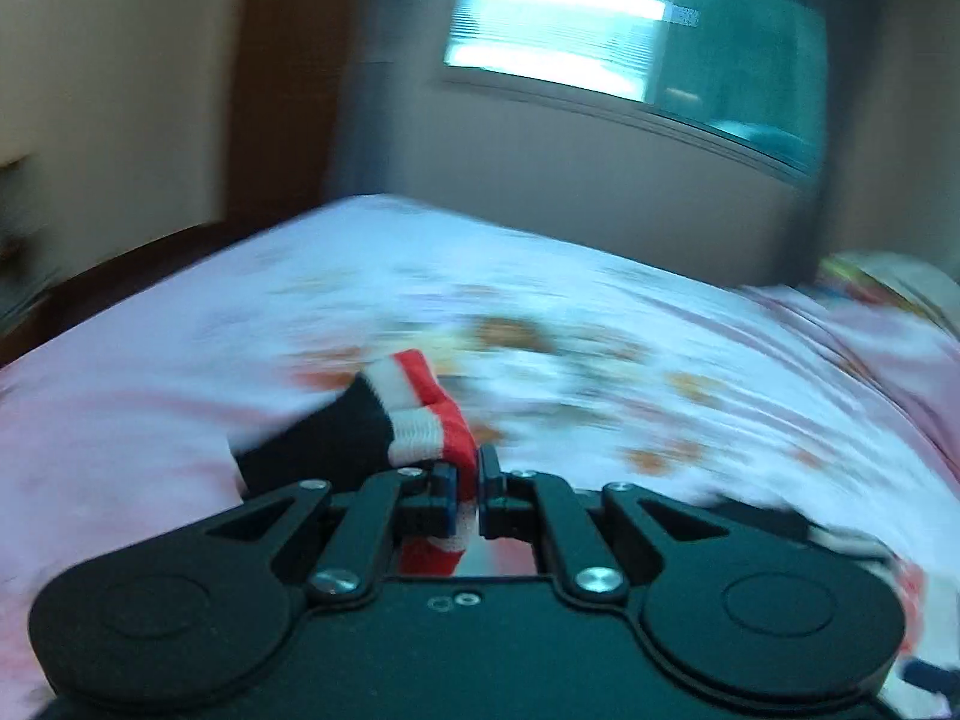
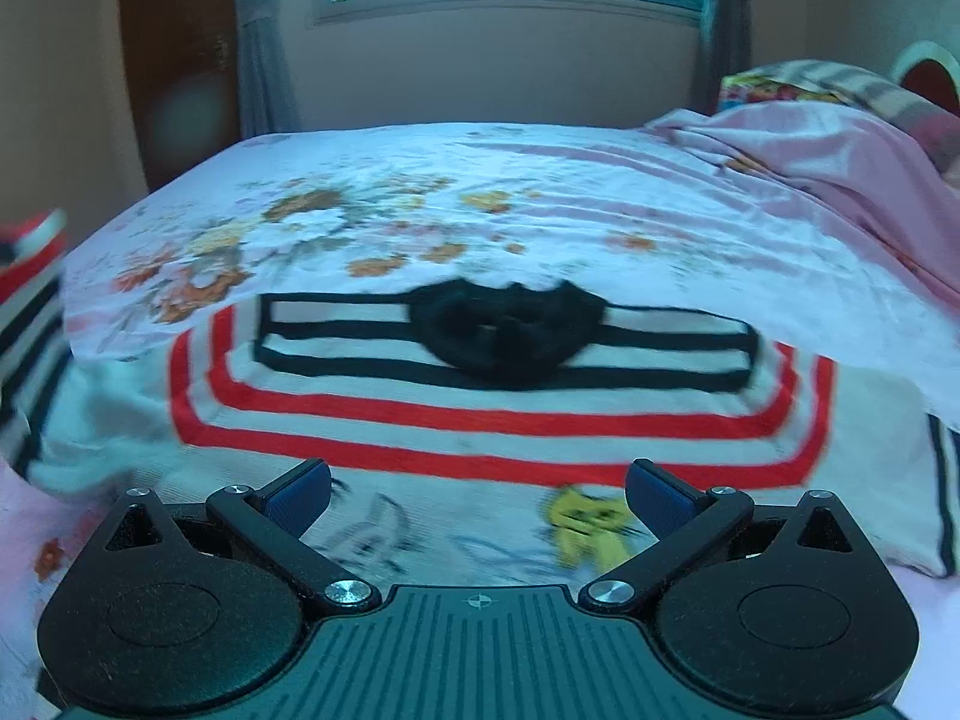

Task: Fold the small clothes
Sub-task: 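Fold the held sleeve across the sweater chest with the left gripper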

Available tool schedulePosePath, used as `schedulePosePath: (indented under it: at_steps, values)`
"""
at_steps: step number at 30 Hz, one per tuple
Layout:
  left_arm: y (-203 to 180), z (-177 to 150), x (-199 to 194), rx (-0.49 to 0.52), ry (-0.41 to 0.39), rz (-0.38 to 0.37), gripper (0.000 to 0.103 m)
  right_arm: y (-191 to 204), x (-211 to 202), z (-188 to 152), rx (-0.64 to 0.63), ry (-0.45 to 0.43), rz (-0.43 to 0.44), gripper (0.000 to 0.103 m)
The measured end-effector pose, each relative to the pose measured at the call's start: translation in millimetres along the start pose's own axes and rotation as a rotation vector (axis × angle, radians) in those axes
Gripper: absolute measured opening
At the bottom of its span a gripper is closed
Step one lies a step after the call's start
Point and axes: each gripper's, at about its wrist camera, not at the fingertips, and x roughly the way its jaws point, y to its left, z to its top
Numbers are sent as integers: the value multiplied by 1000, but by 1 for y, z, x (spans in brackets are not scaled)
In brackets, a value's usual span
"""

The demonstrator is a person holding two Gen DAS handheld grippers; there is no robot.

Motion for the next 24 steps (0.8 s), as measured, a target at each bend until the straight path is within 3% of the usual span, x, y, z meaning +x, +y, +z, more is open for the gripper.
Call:
schedulePosePath:
  at_steps: [4, 5, 7, 8, 10, 12, 14, 15, 17, 20, 24]
  values:
    - [-102, -23, 18, 105, 94, -194, 5, -34, -11, -6, 9, 7, -50, 103]
    - [-125, -34, 25, 138, 141, -240, 12, -42, -13, -8, 10, 10, -61, 103]
    - [-163, -60, 37, 218, 233, -274, 23, -57, -16, -12, 12, 25, -85, 103]
    - [-176, -70, 39, 246, 263, -268, 23, -66, -17, -14, 17, 37, -91, 103]
    - [-173, -73, 32, 219, 279, -283, 24, -79, -20, -18, 34, 52, -88, 103]
    - [-158, -63, 15, 174, 253, -276, 39, -86, -22, -20, 41, 53, -75, 103]
    - [-134, -53, -1, 160, 186, -230, 74, -87, -22, -19, 57, 53, -52, 103]
    - [-122, -49, -9, 170, 143, -178, 77, -84, -20, -18, 69, 54, -34, 103]
    - [-99, -45, -9, 208, 111, -82, 76, -79, -14, -15, 103, 57, 34, 103]
    - [-64, -49, 4, 203, 153, 41, 69, -65, 3, -10, 147, 94, 94, 103]
    - [-24, -64, 21, 123, 222, 90, 69, -36, 29, -6, 85, 101, 93, 103]
